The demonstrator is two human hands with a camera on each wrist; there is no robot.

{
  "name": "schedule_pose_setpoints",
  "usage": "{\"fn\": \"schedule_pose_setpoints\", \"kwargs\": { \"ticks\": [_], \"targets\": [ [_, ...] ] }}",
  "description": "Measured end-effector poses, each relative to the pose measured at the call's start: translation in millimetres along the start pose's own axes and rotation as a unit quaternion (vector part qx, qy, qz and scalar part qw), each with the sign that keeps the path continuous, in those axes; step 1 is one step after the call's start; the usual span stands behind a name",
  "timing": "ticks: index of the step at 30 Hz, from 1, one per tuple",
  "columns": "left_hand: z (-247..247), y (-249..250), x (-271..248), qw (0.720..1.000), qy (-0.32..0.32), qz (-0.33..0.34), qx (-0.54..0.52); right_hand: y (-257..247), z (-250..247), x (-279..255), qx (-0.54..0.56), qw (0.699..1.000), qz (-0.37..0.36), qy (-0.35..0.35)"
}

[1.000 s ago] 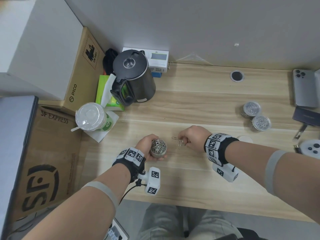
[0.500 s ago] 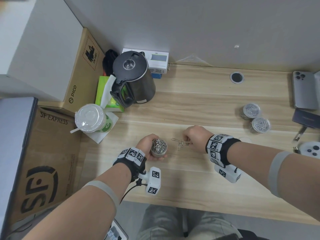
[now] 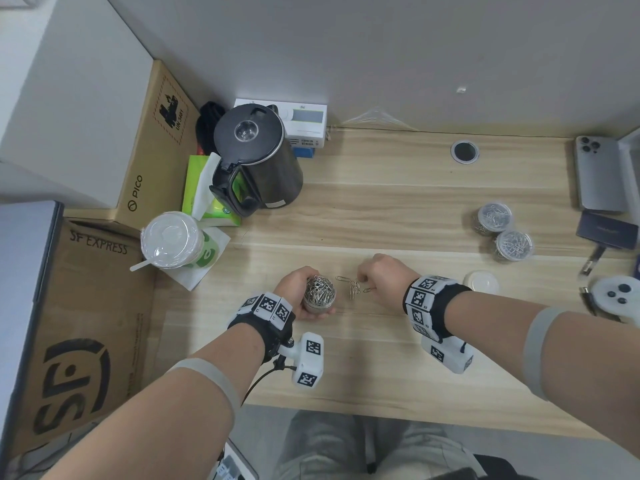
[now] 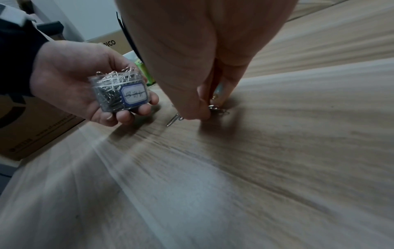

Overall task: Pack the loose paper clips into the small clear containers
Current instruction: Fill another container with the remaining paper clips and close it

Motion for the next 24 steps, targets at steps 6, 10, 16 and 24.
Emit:
{"fn": "schedule_pose_setpoints", "kwargs": {
  "ticks": [6,10,16,24],
  "targets": [
    [0,0,0,1.0,0.01,-0.006,0.005,-2,-6,-11,0.027,1.0,-0.012,0.003],
    [2,3,-4,1.0,0.019,0.002,0.004,-9,-15,-17,0.101,0.994,-0.019,0.027],
    [6,4,-7,0.999,0.04,0.01,0.014,-62,-34,-23,0.215,0.97,-0.094,0.055],
    [16,12,-18,0.998,0.039,0.038,0.01,-91,-17,-24,0.154,0.976,-0.134,0.071]
  ]
}}
Point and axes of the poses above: each hand's wrist, its own x-axis towards the middle knuckle, its own z-axis out of the palm, y = z × x, the point moved 8 cm from there along x, towards the middle knuckle, and after that the axes turned 14 degrees about x, right-handed, at the moved point
